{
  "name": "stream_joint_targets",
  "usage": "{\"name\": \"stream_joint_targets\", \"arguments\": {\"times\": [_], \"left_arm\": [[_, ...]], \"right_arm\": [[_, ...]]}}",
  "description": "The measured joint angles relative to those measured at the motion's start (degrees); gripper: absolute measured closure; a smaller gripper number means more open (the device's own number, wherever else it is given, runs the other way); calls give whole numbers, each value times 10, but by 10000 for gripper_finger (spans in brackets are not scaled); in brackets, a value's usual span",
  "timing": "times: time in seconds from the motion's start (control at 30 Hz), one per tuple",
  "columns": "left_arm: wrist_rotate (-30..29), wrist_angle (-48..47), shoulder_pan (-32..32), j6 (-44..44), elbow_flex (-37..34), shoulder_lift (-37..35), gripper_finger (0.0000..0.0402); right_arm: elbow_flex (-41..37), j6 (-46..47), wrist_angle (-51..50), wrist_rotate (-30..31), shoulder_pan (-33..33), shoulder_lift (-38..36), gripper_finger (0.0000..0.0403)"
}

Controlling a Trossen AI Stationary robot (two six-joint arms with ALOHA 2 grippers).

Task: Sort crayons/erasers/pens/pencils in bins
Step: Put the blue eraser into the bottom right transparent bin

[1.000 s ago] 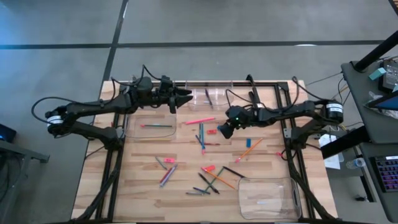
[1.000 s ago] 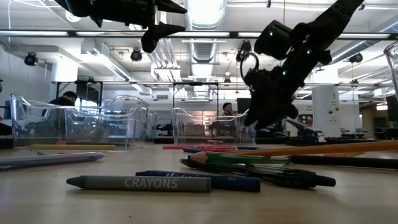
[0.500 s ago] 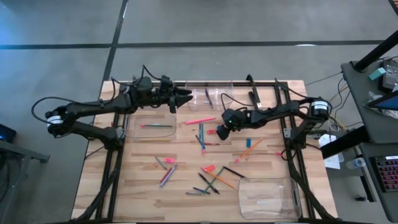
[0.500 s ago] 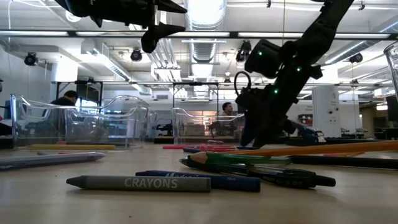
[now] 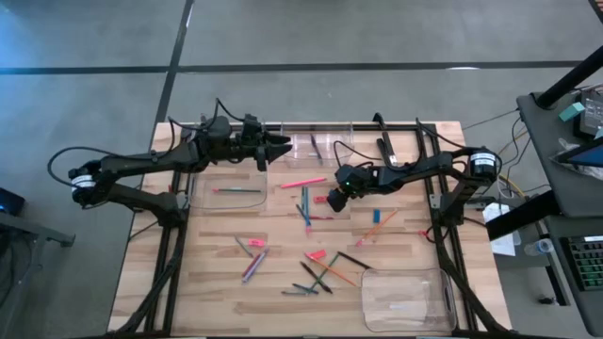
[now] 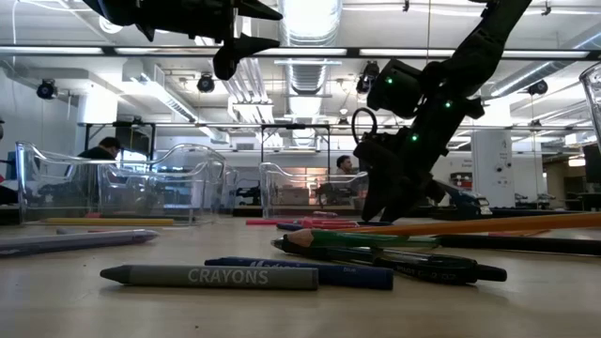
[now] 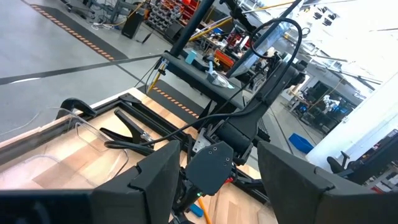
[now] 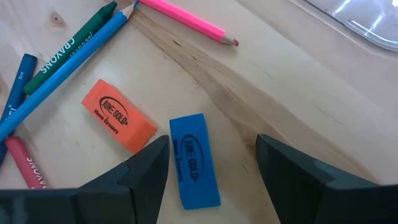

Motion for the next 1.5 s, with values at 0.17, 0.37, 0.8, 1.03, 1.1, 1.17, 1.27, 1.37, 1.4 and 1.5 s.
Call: {"name": "stream_joint_targets", "arguments": {"times": [0.17, 0.37, 0.8, 1.03, 1.1, 1.17, 1.27, 1.37, 1.4, 1.5], "left_arm": [[0, 0, 0, 0, 0, 0, 201], [0, 0, 0, 0, 0, 0, 201], [0, -2, 0, 0, 0, 0, 201], [0, -3, 0, 0, 0, 1, 201], [0, -3, 0, 0, 0, 1, 201], [0, -3, 0, 0, 0, 1, 201], [0, -3, 0, 0, 0, 1, 201], [0, -3, 0, 0, 0, 1, 201], [0, -3, 0, 0, 0, 1, 201], [0, -4, 0, 0, 0, 1, 201]], "right_arm": [[15, -12, -16, -7, 0, -28, 174], [21, -33, -36, 10, -2, -21, 174], [24, -33, -45, 24, 18, 21, 174], [24, -30, -48, 25, 34, 21, 174], [24, -30, -48, 24, 34, 21, 176], [23, -31, -49, 23, 33, 21, 183], [23, -35, -49, 20, 33, 21, 209], [23, -36, -48, 0, 34, 21, 252], [23, -39, -46, -8, 34, 21, 269], [23, -53, -40, -37, 33, 22, 321]]}}
